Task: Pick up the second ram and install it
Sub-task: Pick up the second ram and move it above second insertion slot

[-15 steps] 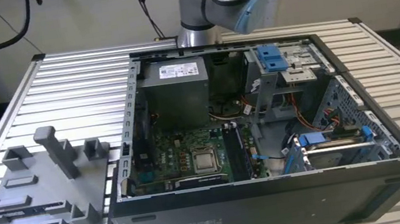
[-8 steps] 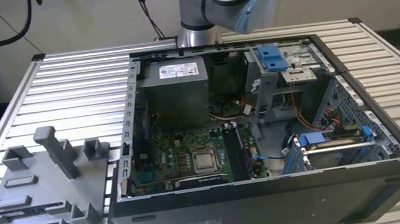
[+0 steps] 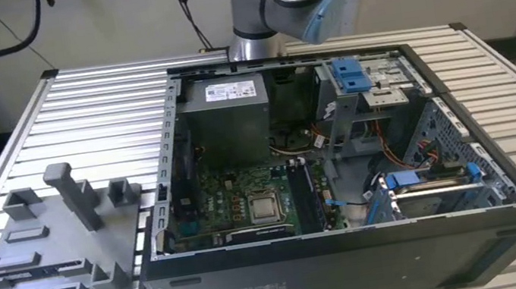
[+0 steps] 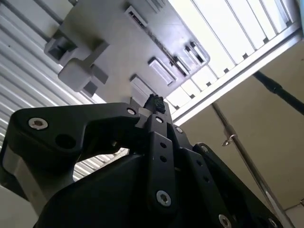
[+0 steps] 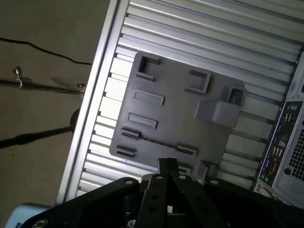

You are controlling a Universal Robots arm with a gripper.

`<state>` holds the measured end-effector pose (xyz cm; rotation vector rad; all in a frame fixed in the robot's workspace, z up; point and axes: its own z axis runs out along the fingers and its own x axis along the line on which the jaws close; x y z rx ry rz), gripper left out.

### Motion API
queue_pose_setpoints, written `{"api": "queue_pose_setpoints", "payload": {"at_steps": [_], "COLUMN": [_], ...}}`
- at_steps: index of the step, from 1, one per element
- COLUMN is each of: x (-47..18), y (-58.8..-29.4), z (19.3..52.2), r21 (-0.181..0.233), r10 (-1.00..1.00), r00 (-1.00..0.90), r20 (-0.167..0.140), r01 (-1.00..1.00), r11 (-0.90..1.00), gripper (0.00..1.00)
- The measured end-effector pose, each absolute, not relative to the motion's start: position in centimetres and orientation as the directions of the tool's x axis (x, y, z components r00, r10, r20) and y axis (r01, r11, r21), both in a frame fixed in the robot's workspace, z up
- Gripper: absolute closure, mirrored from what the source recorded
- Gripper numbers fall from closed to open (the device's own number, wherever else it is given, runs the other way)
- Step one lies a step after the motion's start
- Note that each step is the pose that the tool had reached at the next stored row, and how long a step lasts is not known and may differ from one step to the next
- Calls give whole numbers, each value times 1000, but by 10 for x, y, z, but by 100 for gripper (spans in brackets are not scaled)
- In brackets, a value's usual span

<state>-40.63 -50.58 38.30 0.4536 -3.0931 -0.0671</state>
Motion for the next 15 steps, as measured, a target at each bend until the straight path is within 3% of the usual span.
{"api": "queue_pose_setpoints", "payload": {"at_steps": [15], "x": [-408], "y": [-506], "z": [383], "r21": [34], "r10": [-483], "r00": [-876], "r20": [12], "r01": [-482], "r11": [875], "gripper": [89]}}
